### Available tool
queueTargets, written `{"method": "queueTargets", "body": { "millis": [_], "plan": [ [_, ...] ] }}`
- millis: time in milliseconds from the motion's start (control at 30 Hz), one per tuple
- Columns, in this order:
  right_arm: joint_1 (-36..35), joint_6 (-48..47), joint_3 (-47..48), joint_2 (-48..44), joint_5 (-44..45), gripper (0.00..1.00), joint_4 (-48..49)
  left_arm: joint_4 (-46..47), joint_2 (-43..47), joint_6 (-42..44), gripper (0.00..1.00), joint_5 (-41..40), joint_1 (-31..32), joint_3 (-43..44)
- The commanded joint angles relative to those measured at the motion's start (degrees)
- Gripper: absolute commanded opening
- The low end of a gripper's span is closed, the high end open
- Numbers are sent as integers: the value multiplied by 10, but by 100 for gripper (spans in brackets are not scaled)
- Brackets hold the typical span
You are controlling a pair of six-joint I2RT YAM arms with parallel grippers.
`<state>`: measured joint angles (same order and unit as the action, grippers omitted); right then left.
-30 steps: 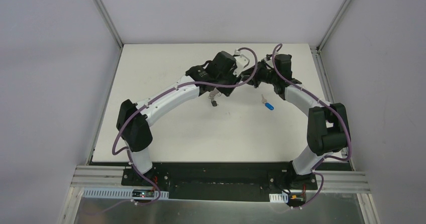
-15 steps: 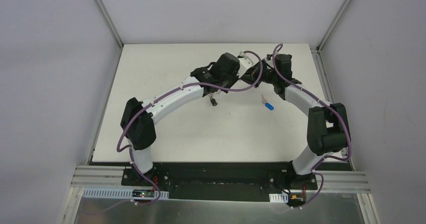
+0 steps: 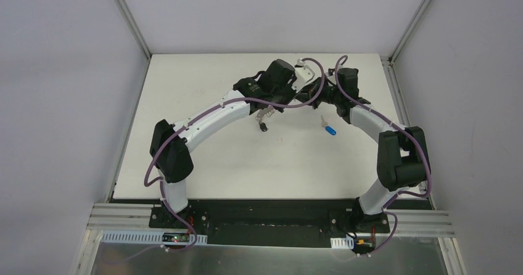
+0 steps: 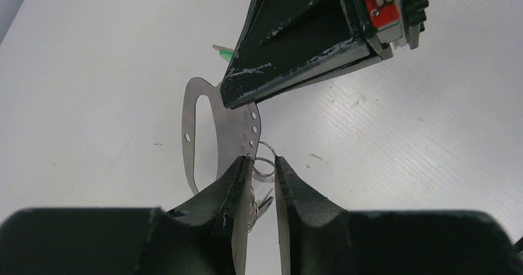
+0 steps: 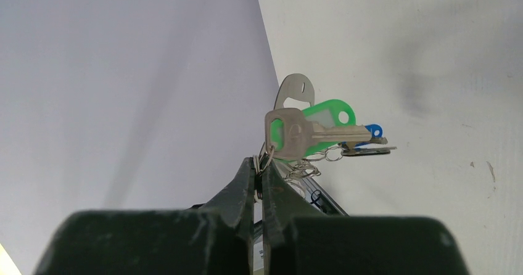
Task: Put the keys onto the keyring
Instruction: Adjust the keyring.
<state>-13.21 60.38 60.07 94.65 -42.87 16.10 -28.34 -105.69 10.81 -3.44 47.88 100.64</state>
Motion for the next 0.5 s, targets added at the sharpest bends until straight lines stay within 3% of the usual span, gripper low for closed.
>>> {"method": "queueTargets", "body": {
  "millis": [0,133,233,467],
  "plan": [
    [2,5,0,-11,-10,0,21,-19,-3,-28,19,43,-11,42],
    [3,4,0,-14,-11,0,21,-24,-7,-29,17,50,-14,43],
    [3,3,0,-13,-12,0,21,-25,-4,-16,23,56,-14,35],
    [3,5,-5,-13,-12,0,27,7,23,137,36,42,6,-24]
  ]
}}
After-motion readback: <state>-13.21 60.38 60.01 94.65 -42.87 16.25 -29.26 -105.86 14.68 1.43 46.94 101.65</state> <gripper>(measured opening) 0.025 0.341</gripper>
